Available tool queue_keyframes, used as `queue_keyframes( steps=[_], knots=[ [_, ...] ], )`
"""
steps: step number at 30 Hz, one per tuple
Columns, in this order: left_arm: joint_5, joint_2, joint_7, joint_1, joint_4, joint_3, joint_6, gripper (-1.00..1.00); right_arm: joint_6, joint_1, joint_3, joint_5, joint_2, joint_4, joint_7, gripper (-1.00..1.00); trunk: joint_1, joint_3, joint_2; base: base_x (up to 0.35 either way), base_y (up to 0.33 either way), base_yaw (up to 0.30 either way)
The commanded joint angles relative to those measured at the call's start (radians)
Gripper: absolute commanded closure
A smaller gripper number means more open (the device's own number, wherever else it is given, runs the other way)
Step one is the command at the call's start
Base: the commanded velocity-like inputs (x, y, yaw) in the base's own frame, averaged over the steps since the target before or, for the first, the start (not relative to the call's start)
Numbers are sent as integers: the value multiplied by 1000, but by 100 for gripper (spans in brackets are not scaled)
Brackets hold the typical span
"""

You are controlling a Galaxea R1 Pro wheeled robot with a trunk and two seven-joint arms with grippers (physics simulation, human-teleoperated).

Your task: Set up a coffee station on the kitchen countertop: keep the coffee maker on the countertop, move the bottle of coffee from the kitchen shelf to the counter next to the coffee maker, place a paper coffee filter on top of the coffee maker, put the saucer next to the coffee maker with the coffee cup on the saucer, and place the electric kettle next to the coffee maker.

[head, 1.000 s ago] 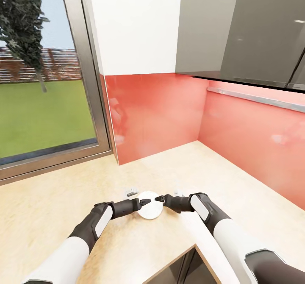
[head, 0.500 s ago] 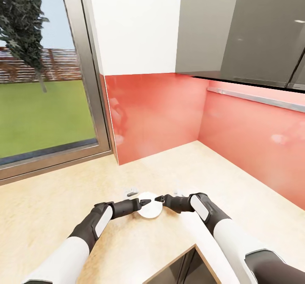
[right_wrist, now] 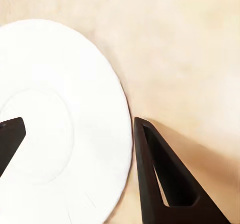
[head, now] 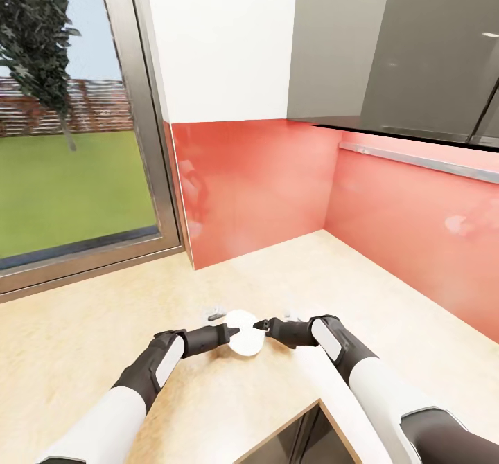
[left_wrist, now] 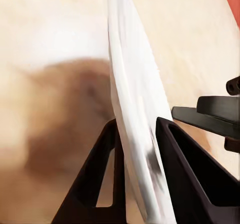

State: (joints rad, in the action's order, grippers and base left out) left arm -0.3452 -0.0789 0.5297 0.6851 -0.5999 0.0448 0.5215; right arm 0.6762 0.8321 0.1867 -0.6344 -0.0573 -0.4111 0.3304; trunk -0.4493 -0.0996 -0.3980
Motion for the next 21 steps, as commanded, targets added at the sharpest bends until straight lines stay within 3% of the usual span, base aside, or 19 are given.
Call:
queue_keyframes(
  steps=[1, 21],
  knots=[
    [12, 1, -2, 1, 0, 1, 0, 100, 2, 1, 4, 5, 1, 0, 2, -100, -1, -2, -2, 0, 0, 0],
    [12, 1, -1, 1, 0, 1, 0, 100, 2, 1, 4, 5, 0, -1, 2, -100, -1, -2, -2, 0, 0, 0]
  ],
)
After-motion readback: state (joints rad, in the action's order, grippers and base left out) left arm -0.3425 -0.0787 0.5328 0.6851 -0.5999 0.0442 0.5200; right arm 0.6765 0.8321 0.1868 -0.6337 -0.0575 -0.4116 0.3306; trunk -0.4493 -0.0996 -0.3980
